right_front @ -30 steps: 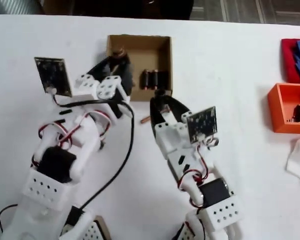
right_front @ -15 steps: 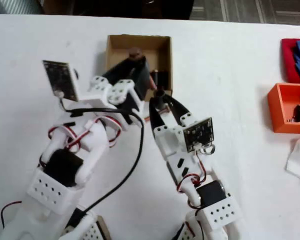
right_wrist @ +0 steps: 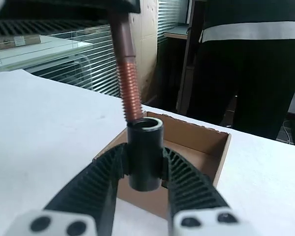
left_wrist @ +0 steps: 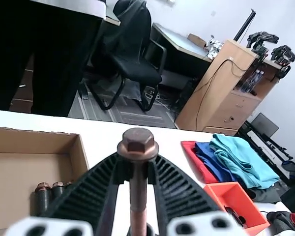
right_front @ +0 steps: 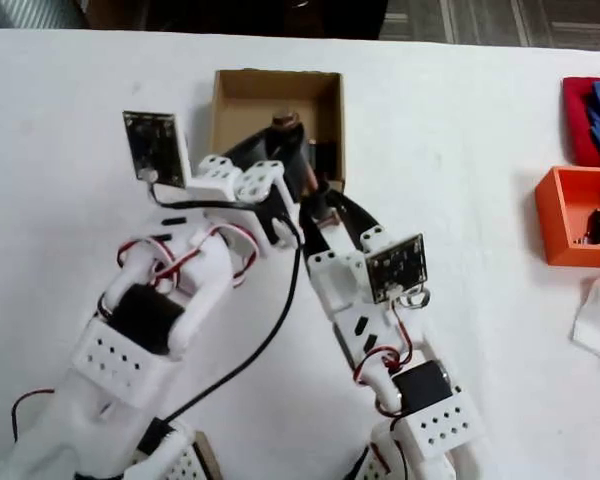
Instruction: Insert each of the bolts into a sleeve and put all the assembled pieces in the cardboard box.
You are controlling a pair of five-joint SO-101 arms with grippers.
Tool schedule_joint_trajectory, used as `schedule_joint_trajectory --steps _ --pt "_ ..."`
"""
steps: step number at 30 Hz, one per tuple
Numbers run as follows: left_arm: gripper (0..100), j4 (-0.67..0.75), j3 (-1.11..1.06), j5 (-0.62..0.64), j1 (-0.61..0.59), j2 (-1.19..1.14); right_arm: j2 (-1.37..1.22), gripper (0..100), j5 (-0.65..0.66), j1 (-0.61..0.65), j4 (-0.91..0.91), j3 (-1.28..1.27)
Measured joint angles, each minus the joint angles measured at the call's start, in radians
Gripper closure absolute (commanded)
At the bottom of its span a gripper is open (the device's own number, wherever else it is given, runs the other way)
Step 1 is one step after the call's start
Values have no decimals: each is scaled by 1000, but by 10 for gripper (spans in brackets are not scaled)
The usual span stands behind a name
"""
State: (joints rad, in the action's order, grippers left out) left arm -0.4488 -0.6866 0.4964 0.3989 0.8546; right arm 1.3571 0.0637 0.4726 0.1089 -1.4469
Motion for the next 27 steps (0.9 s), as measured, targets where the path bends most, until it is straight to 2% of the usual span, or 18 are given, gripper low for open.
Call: schedule_joint_trajectory --steps 19,27 --pt "973 -2 17 -3 35 -41 0 978 2 0 0 -5" --pt "973 -23 0 -150 48 -40 0 978 2 5 0 -5"
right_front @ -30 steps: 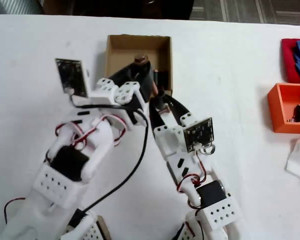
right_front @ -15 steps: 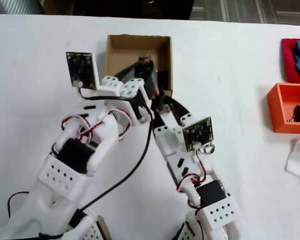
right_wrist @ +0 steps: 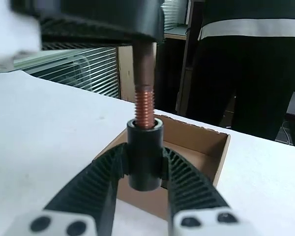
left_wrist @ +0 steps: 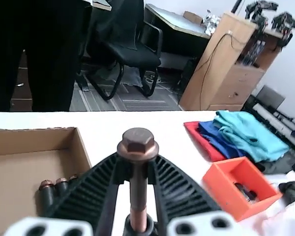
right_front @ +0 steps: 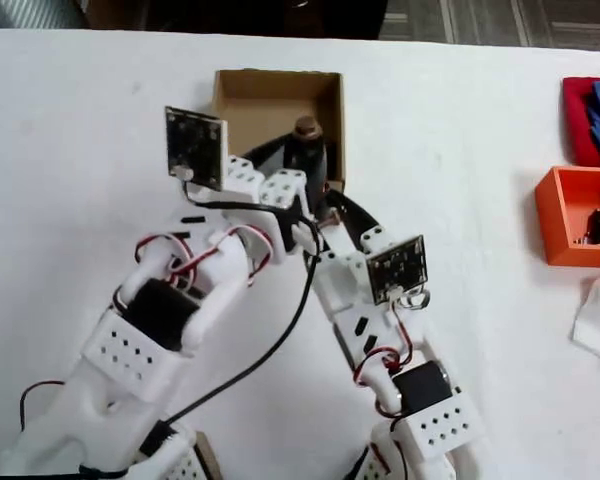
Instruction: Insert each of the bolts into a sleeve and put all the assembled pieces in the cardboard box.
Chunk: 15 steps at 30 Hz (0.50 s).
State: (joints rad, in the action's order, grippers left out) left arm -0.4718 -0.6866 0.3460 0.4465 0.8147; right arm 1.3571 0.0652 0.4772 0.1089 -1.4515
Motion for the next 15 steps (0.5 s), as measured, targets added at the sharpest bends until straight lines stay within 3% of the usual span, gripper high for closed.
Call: schedule_joint_trajectory --steps 7,11,15 --pt "971 -48 -41 -115 6 -2 0 978 0 2 0 -2" --pt "963 -52 -41 -114 6 -2 0 978 0 2 0 -2" --pt "867 -97 -41 -60 6 0 0 978 0 2 0 -2"
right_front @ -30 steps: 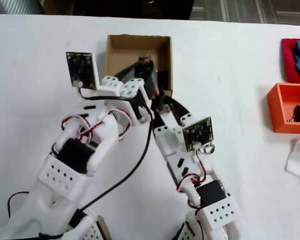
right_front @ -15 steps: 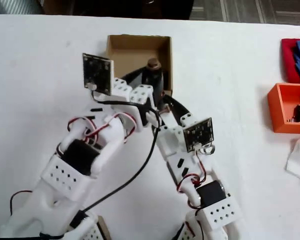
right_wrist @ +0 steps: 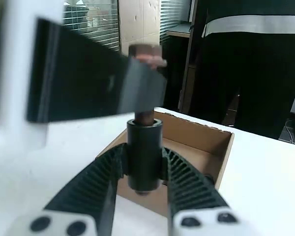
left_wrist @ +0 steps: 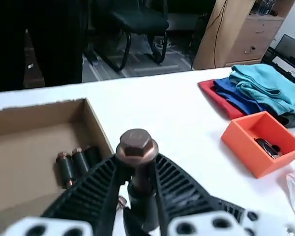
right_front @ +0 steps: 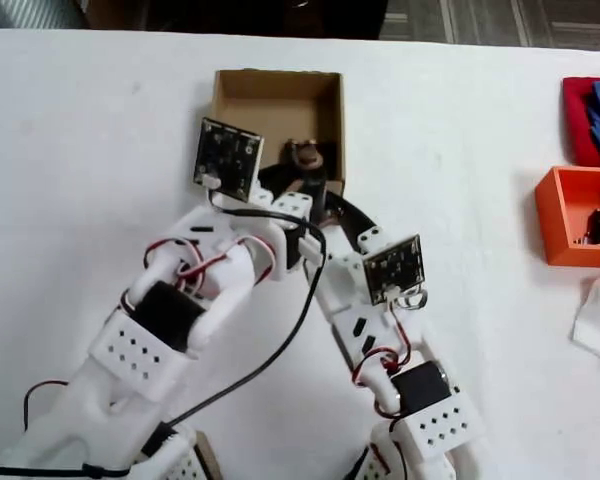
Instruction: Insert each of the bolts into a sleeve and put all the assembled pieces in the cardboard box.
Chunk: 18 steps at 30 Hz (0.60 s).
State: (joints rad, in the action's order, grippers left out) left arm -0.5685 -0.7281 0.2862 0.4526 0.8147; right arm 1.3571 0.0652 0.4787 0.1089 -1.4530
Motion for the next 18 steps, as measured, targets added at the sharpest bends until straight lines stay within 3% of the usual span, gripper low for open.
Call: schedule_joint_trajectory --steps 3,12,18 --pt "828 -46 0 21 -5 0 0 978 5 -2 0 0" --pt "839 -123 0 40 -3 8 0 978 6 -2 0 0" --pt "853 -129 0 40 -6 161 0 978 6 -2 0 0"
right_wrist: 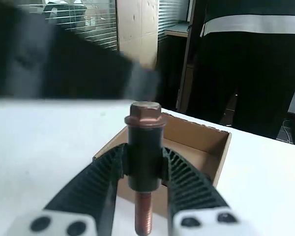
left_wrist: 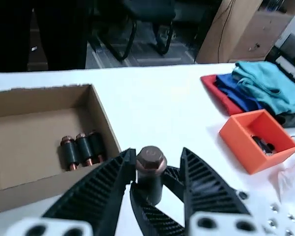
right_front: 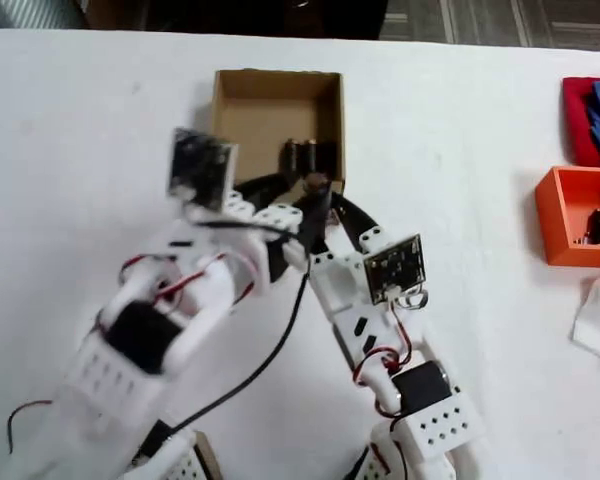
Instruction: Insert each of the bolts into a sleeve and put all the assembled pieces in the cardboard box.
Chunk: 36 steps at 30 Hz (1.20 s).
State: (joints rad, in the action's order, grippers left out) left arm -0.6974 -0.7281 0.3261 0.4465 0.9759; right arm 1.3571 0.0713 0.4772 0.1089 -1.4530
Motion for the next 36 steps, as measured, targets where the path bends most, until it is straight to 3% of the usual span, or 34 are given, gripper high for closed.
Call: schedule_joint_trajectory --steps 4,8,11,16,21,25,31,36 --pt "986 -60 14 -3 -54 132 0 978 0 0 12 0" --pt "976 -104 29 -3 -172 252 0 978 -49 -3 118 6" --pt "971 -133 -31 -3 -313 328 -3 978 -120 -31 247 109" --pt "969 -147 -298 -46 -597 414 -143 978 -161 -54 462 486" --pt "970 -94 -611 -334 -813 517 -493 978 -176 -49 680 899" --pt "969 -83 -818 -551 -850 621 -859 978 -278 -58 813 1227" --pt "969 -127 -944 -707 -850 732 -1468 978 -334 -60 1016 1784" --pt "972 -209 -945 -746 -850 736 -1955 978 -338 -60 1200 2323"
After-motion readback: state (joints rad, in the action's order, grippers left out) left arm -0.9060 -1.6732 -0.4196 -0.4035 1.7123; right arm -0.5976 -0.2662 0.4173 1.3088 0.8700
